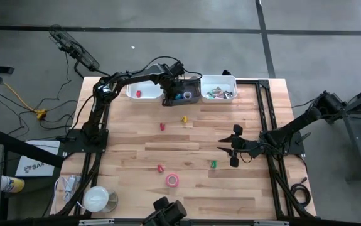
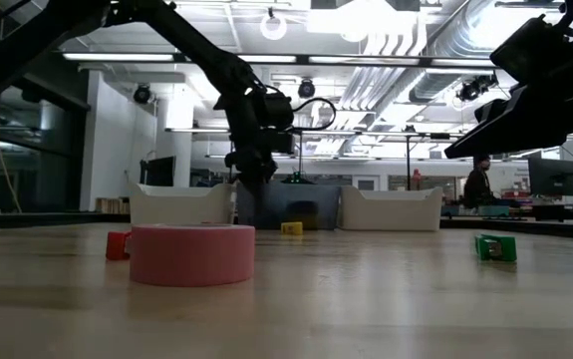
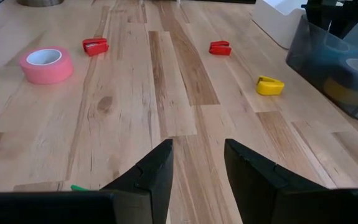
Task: Pick and place Stapler, Stapler remover, tape
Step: Put the light blue tape into the black bin, then put the pink tape into the black bin
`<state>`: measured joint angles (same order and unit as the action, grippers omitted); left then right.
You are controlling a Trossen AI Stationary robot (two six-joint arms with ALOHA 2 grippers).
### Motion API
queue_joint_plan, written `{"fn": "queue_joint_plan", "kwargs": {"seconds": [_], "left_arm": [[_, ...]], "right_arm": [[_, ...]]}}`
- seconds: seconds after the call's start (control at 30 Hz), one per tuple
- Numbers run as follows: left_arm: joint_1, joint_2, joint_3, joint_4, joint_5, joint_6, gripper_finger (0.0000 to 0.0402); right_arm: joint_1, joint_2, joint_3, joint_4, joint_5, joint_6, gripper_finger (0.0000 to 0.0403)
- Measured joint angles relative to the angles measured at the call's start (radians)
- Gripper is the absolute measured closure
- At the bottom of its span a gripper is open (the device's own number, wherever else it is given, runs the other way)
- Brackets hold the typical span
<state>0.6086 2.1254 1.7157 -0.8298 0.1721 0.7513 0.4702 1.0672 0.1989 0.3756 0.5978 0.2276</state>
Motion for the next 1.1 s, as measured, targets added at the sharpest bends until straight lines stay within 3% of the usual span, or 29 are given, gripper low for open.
{"fn": "queue_joint_plan", "kwargs": {"seconds": [0.3, 0.5, 0.93, 1.1], "left_arm": [[0.000, 0.000, 0.002, 0.010, -0.007, 0.001, 0.0295], [0.000, -0.002, 0.073, -0.029, -0.010, 0.001, 0.0294], [-0.002, -0.002, 0.151, -0.157, -0.009, -0.023, 0.0293], [0.000, -0.010, 0.204, -0.283, -0.043, -0.018, 0.0293]], "right_arm": [[0.000, 0.000, 0.000, 0.000, -0.003, 0.006, 0.0267], [0.000, 0.000, 0.000, 0.000, -0.005, 0.011, 0.0267], [0.000, 0.000, 0.000, -0.004, -0.009, 0.027, 0.0267], [0.000, 0.000, 0.000, -0.023, -0.012, 0.053, 0.0267]]}}
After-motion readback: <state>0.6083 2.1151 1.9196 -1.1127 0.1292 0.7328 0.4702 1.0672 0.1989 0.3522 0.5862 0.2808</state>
